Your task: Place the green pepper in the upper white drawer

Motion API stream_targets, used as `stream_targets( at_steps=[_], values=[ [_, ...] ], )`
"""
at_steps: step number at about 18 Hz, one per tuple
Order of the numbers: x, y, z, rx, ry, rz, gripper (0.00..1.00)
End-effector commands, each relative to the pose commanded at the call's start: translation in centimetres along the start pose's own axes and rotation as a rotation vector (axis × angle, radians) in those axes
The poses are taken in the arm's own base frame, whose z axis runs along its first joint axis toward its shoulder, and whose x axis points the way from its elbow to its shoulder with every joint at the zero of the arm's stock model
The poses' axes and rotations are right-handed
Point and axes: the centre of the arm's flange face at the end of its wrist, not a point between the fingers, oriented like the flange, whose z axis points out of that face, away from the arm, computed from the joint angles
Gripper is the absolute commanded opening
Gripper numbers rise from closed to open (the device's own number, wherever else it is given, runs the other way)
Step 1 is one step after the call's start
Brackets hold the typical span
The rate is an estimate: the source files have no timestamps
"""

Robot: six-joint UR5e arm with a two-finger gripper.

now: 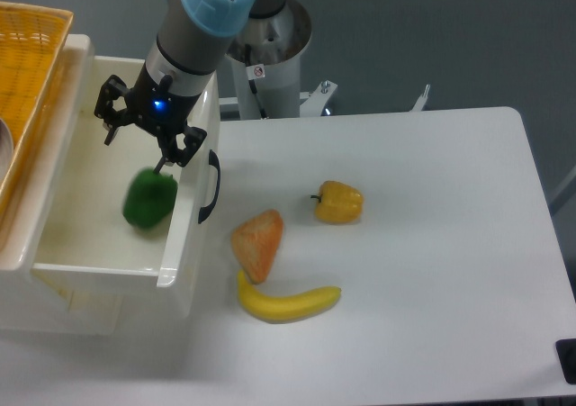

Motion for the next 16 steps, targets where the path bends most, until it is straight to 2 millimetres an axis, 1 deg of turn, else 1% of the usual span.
stream_targets(
  at_steps=[4,5,6,7,10,12,13,14,16],
  values=[
    [0.1,-0.1,-0.3,0.006,-0.004,0.004,0.81],
    [0.1,-0.1,-0.3,0.007,-0.005,0.008,0.86],
    [0.0,-0.2,-0.4,0.008,-0.007,0.009,0.97],
    [0.0,-0.3,-0.6,0.012,-0.009,0.01,0.99],
    [-0.1,-0.2,-1.3,0.022,-0.016,0.007,0.99],
    [-1.7,-0.3,-3.3,0.086,-0.067,0.012,1.0],
    [-2.3,-0.3,-4.0,0.1,-0.101,0.021,1.0],
    [-3.3,-0.1,-4.6,0.103,-0.137,0.031,1.0],
    [-4.3,0.2,-5.1,0.084,-0.195,0.089,1.0]
  ],
)
